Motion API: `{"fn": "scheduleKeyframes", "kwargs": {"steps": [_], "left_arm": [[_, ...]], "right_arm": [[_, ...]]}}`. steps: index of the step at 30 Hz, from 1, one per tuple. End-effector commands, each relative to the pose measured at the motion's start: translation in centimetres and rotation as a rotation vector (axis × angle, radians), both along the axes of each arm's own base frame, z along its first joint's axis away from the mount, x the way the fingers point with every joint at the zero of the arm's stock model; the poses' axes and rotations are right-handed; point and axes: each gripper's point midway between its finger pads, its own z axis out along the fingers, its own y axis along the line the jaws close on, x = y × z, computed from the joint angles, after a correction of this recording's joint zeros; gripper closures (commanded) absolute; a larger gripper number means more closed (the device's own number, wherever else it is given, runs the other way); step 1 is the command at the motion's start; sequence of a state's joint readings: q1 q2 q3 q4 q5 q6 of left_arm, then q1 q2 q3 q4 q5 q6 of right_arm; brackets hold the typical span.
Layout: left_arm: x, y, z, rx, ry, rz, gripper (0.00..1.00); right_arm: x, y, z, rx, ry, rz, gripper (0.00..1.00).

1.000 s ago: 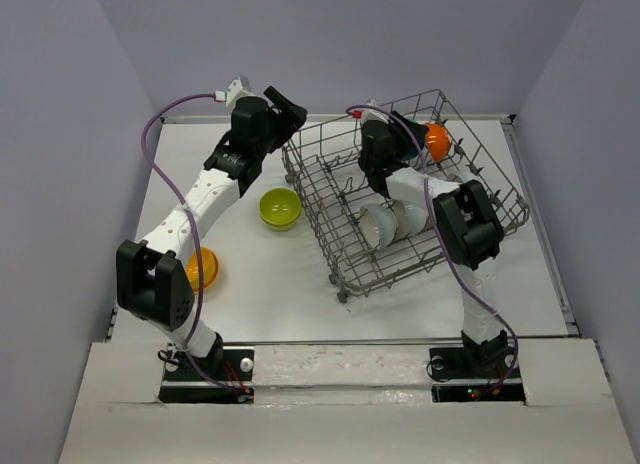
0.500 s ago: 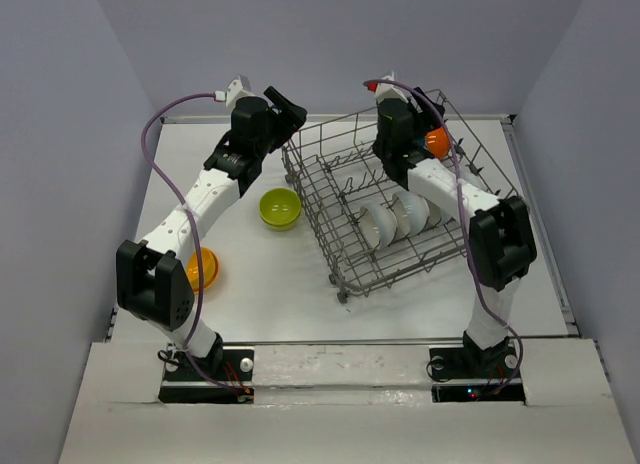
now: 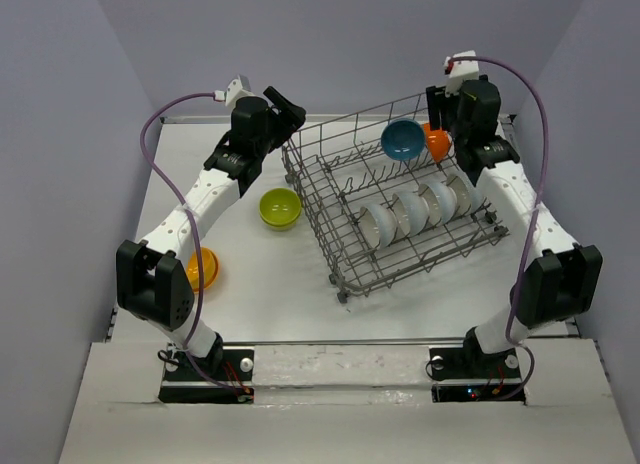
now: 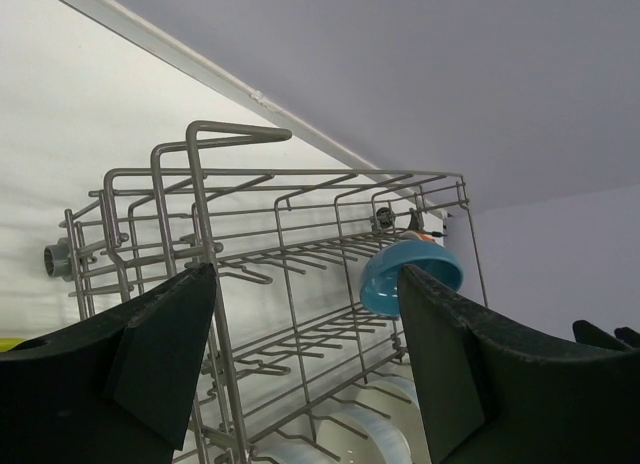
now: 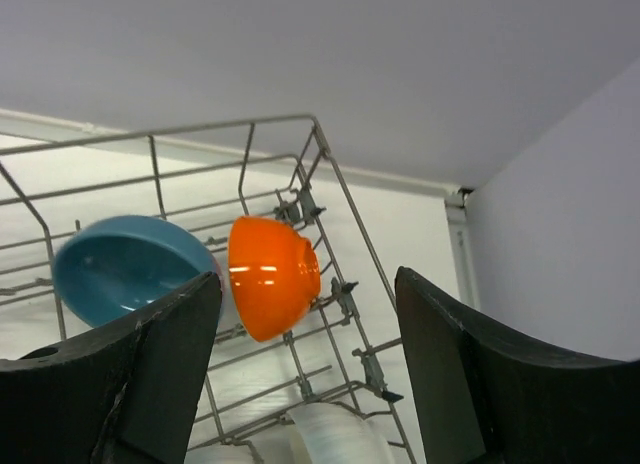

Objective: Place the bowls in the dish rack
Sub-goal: Pick up the bowl from the dish rack.

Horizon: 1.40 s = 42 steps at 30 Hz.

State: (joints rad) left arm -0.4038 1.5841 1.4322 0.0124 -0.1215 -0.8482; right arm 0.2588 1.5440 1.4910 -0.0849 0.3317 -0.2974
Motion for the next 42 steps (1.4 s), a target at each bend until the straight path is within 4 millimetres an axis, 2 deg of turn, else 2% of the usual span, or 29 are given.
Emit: {"fn": "scheduleKeyframes", "kwargs": {"steps": [1,3,4,9,12,17,21,34,42], "left_arm": [[0.0,0.8,2.1,0.002,-0.073,0.031,0.18],[0.0,0.9,2.1,0.003,-0.075,0.032,0.18],[0.0,0.9,2.2,0.004,-0.076,0.033,0.18],[0.0,1.1,2.4,0.007,-0.083,0.043,0.18],[0.1,1.1,2.2,0.005,-0.081,0.040,0.17],[0.1,1.1,2.2,0.002,-0.079,0.041,0.18],[0.2,1.0,1.8,0.003,-0.073,0.035,0.17],[0.3,1.2,1.8,0.004,-0.073,0.043,0.17],[0.5,1.3,1.4,0.011,-0.069,0.046,0.17]], "right_arm": [[1.5,0.7,-4.1,0.204,0.161,0.183,0.24],[2.1,-0.1,-4.1,0.254,0.184,0.204,0.23],[2.2,0.6,-4.6,0.284,0.208,0.265,0.22],[2.8,0.9,-6.7,0.357,0.270,0.351,0.21],[3.0,1.9,-7.7,0.383,0.301,0.402,0.22],[3.0,2.2,-8.1,0.403,0.318,0.436,0.23],[2.9,2.2,-8.6,0.393,0.324,0.444,0.24],[6.0,1.1,-12.2,0.376,0.362,0.368,0.28],[7.0,0.8,-12.5,0.368,0.338,0.354,0.30]]}}
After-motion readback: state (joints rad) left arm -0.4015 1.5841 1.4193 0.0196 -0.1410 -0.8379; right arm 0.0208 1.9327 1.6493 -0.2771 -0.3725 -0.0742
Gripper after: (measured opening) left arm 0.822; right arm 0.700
